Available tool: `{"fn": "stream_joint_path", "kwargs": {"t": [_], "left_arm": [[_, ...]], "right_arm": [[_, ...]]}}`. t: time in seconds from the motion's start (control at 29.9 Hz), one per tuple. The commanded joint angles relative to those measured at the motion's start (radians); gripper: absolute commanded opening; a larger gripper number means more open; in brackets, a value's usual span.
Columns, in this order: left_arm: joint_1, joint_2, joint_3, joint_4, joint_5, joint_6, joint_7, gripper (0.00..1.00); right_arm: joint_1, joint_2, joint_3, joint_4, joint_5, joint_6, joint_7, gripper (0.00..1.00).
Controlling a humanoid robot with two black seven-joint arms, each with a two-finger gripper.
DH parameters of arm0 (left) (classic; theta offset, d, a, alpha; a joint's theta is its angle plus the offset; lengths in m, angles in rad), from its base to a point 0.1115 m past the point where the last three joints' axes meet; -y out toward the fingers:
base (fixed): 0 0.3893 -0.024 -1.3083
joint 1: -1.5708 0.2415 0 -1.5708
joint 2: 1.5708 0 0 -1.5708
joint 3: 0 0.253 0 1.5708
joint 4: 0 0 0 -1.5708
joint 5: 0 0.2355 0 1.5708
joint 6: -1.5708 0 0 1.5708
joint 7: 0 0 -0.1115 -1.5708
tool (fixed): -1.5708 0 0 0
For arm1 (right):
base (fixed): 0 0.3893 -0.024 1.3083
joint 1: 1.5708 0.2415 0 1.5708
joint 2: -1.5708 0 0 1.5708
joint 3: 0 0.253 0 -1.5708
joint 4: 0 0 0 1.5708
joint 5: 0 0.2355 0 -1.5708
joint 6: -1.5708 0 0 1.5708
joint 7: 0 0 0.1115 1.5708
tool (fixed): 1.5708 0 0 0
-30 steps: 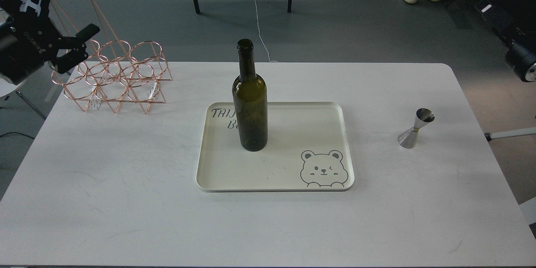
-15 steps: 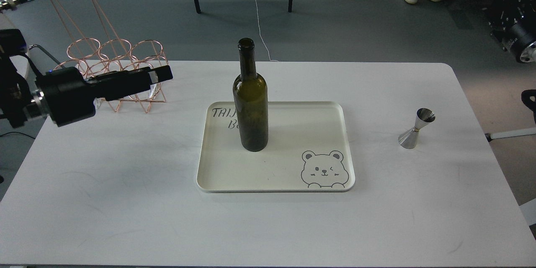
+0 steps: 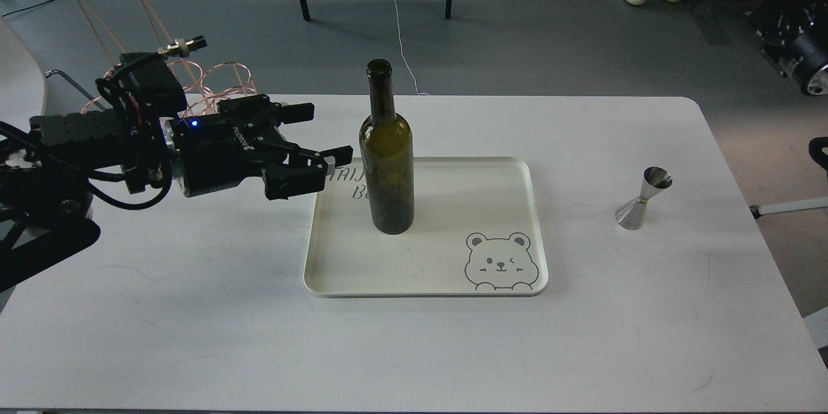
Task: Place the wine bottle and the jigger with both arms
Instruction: 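Reach the left gripper to the wine bottle neck and grasp it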
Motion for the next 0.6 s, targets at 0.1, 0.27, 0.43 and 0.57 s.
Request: {"fn": "stream_joint_path", "kwargs": {"t": [0.1, 0.27, 0.43, 0.57], "left_arm": [[-0.015, -0.133, -0.002, 0.078, 0.011, 0.013, 0.009, 0.98], [-0.04, -0.2, 0.0, 0.19, 0.011, 0.013, 0.016, 0.98], [-0.048, -0.245, 0.0, 0.201, 0.011, 0.013, 0.019, 0.98], [-0.063, -0.283, 0.0, 0.219, 0.011, 0.015, 0.032, 0.93]], "right_arm": [[0.0, 0.005, 0.0, 0.0, 0.0, -0.002, 0.0, 0.97], [0.0, 0.002, -0.002, 0.0, 0.0, 0.001, 0.0, 0.97], [0.0, -0.004, -0.003, -0.005, 0.0, 0.003, 0.0, 0.97], [0.0, 0.0, -0.003, -0.014, 0.0, 0.003, 0.0, 0.97]]}}
